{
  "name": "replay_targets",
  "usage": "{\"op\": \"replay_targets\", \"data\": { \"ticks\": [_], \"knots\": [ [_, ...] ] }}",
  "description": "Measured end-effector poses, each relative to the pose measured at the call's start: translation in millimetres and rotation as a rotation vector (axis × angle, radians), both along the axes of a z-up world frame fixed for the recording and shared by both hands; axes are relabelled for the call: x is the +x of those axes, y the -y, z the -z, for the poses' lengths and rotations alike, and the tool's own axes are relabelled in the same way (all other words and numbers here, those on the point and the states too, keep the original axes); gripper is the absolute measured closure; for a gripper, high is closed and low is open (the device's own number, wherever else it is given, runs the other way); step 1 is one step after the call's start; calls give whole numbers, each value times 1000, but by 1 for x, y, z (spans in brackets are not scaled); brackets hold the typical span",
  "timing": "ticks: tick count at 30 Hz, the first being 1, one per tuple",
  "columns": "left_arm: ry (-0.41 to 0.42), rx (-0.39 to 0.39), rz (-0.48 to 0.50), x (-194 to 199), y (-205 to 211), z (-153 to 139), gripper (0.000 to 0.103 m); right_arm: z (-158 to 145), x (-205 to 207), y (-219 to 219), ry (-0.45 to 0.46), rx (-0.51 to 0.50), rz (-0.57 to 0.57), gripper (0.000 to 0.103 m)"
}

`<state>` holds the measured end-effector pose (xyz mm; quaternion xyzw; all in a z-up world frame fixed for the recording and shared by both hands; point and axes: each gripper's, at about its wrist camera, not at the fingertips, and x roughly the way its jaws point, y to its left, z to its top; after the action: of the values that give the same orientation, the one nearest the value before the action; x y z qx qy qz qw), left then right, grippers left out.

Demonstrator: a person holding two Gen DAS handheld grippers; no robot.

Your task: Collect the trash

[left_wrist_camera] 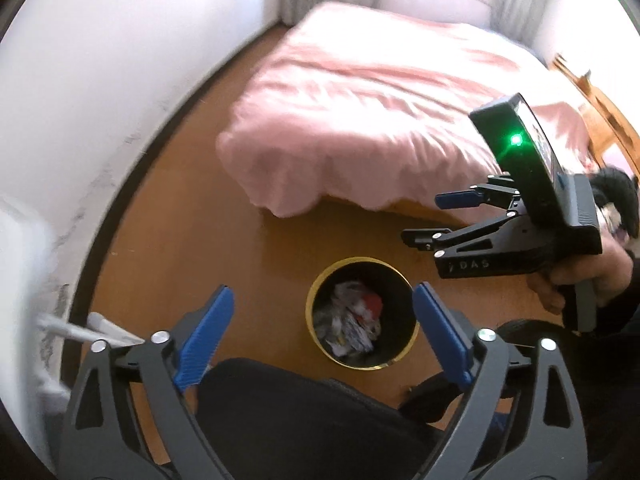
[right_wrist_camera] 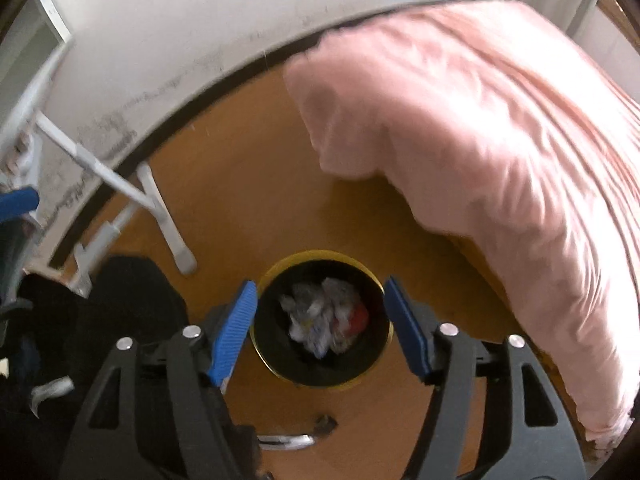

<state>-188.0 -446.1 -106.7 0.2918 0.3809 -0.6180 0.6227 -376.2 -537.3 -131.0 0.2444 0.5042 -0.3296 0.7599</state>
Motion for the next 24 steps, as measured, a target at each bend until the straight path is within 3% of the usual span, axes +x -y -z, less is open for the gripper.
{"op": "replay_targets", "data": {
  "ticks": [5,12,15,20,24],
  "knots": [
    [18,-77,-166,60,-56,-46,11,-69,71,-26,161,-125,-110,25],
    [149,-129,-588,161,-184,-91,9,-135,202,-86,330,-164,-368,20],
    [219,-134,-800,198,-257,-104,9,-152,255,-125,374,-171,-476,20],
    [280,-136,-1058,228,-357,-117,9,-168,315,-190,448,-157,-621,20],
    [318,-127,-1199,231,-414,-117,9,-171,349,-236,460,-144,-714,20]
  ]
}}
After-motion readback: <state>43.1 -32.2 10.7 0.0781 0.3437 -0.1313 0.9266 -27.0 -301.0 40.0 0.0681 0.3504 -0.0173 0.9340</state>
